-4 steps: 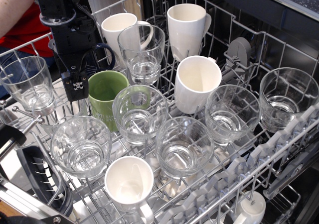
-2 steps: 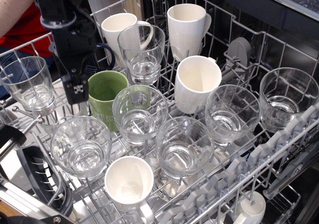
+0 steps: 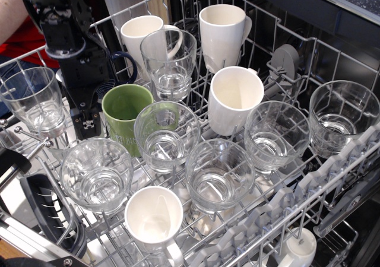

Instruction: Pick up any cup

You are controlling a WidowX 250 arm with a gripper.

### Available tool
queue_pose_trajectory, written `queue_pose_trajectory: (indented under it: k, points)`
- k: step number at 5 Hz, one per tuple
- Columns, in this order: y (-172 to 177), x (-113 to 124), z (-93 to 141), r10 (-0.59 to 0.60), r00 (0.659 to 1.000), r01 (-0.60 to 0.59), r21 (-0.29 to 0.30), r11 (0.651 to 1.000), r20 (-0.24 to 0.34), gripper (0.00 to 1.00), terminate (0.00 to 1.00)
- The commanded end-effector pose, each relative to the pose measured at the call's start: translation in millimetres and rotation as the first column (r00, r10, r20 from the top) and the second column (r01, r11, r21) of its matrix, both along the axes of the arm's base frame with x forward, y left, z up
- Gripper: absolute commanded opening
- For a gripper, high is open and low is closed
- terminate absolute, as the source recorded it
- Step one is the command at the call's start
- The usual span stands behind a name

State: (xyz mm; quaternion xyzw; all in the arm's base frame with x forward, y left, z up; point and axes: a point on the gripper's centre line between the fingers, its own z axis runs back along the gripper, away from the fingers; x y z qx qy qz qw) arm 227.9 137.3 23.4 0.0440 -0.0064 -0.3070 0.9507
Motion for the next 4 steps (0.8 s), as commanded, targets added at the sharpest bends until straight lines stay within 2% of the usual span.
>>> queue_pose_trajectory:
  k: [1,2,3,4]
  points:
    - [6.0,3.4,-25.0,-0.012,1.000,0.012,-0.009,1.000,-0.002,1.00,0.00]
    - [10.6,8.3,-38.9,-0.034,0.999,0.034,0.011,0.999,-0.015,1.00,0.00]
    - [15.6,22.7,-54.5,-0.027,1.000,0.027,0.044,0.999,0.001,1.00,0.00]
    - [16.9,27.9,-64.2,-0.026,1.000,0.025,0.049,0.998,0.009,1.00,0.00]
